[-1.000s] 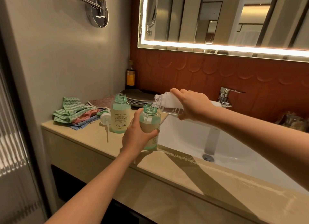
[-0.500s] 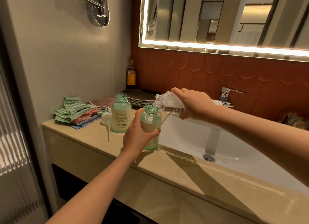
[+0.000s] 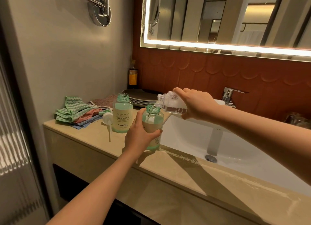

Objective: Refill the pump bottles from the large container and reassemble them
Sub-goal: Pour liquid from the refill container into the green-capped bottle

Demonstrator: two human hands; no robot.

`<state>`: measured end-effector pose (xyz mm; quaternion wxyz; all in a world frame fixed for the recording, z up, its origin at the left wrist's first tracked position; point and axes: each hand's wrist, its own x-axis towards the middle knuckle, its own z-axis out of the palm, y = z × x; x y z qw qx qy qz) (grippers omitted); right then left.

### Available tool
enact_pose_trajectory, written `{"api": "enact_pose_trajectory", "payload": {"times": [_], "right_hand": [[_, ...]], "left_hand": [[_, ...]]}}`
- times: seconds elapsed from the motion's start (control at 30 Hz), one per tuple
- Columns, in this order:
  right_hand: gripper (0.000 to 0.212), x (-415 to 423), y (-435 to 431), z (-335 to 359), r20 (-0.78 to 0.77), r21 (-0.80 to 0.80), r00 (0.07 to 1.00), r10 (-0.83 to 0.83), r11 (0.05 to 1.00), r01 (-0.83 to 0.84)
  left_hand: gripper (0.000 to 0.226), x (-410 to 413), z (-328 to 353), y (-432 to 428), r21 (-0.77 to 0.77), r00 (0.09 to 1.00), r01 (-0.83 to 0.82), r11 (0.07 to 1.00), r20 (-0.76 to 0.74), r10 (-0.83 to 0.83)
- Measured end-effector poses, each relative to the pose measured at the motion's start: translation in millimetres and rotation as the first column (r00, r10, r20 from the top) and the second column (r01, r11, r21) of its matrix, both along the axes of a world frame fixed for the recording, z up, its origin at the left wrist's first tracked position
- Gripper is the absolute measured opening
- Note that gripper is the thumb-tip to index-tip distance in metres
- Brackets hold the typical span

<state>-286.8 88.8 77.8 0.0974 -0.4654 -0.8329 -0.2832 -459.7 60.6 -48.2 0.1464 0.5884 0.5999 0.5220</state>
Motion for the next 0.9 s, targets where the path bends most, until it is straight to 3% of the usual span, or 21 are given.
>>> {"api": "enact_pose_trajectory", "payload": {"times": [0.9], "right_hand": [[0.084, 0.1, 0.1, 1.7, 0.016, 0.005, 1.000, 0.000, 1.000, 0.000]], "left_hand": [[0.084, -0.8, -0.3, -0.3, 0.010, 1.000, -0.001, 1.000, -0.011, 0.001]]}}
